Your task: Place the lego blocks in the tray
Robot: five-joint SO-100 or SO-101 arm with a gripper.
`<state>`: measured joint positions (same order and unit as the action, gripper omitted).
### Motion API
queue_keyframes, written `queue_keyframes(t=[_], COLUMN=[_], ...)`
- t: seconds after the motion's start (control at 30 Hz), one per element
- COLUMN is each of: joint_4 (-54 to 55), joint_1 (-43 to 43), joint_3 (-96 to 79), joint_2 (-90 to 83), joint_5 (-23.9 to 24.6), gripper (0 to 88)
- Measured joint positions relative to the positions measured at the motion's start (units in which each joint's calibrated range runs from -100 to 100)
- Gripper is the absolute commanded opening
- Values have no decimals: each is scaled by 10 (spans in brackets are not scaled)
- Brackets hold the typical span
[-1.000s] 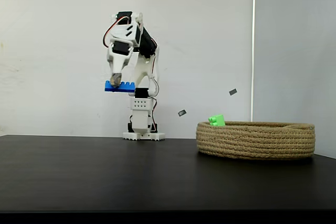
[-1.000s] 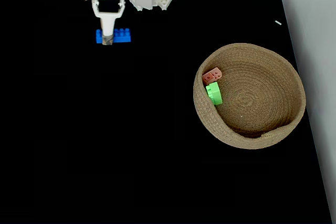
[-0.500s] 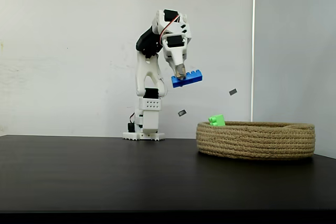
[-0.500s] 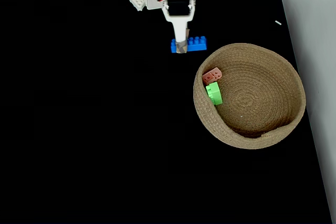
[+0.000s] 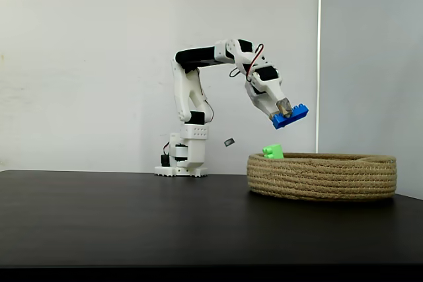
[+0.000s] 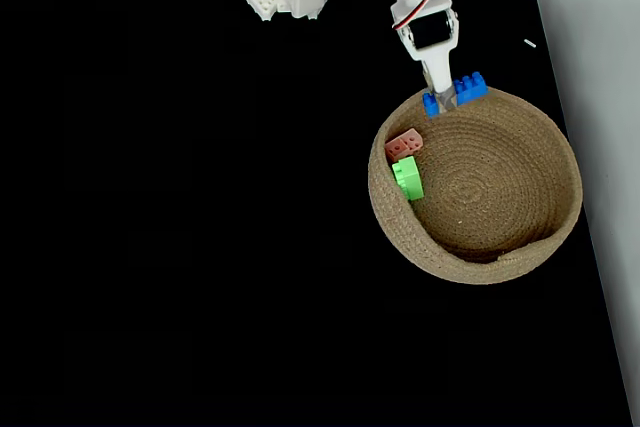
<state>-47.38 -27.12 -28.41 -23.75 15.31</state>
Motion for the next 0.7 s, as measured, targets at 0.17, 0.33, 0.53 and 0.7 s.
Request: queue_keyframes(t=[0.17,0.33,0.53,0.7], joint_4=[70,80,80,5], joint_1=[-3,-3,-1,33], joint_3=[-38,-49,-52,-52], joint_2=[0,0,0,-11], joint_5=[-5,8,16,-7], gripper=[210,328,243,3])
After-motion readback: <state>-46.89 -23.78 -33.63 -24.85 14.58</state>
